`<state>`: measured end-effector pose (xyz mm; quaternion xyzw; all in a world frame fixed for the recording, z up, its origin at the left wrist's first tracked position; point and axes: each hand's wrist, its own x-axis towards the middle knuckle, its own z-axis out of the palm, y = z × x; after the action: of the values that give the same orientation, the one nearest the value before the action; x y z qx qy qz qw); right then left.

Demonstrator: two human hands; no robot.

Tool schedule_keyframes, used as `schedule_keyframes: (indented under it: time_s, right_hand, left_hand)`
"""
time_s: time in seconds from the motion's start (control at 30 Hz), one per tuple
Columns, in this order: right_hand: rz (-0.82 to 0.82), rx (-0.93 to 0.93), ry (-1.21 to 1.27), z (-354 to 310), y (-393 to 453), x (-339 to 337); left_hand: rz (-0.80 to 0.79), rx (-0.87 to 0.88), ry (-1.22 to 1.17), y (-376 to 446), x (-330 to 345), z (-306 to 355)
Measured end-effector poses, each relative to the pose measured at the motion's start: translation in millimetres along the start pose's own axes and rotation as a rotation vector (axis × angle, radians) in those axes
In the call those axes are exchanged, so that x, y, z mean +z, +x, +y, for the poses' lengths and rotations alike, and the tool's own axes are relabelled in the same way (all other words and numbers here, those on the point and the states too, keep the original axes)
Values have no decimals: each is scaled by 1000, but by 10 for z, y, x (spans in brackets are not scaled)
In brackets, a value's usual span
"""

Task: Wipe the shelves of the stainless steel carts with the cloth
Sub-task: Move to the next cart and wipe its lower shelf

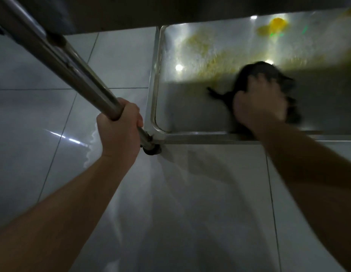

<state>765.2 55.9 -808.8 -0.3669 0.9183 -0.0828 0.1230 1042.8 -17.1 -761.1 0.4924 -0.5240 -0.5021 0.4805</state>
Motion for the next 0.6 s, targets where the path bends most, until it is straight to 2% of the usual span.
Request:
schedule_keyframes:
  time_s: [0.17, 0.23, 0.3, 0.33, 0.4, 0.53, 0.6]
  right_hand:
    - [-126, -536, -56, -1401, -245, 424]
    - [-161, -734, -93, -1548, -241, 473]
    - [-167, -823, -127, -1449, -140, 435]
    - [-147, -812, -134, -1329, -67, 400]
    - [-59, -664, -111, -969, 148, 299]
    - [152, -222, -60, 90, 678, 9]
    - [155, 41, -53, 432, 875, -100]
  left_hand:
    - [-12, 20, -37, -13, 24, 6]
    - [-25, 28, -57, -26, 31, 19]
    - [-34, 32, -59, -37, 32, 24]
    - [-35, 33, -62, -38, 27, 20]
    - [-33, 36, -58, -24, 20, -2]
    - [-16, 69, -49, -20, 21, -57]
    - [1, 83, -53, -28, 29, -86]
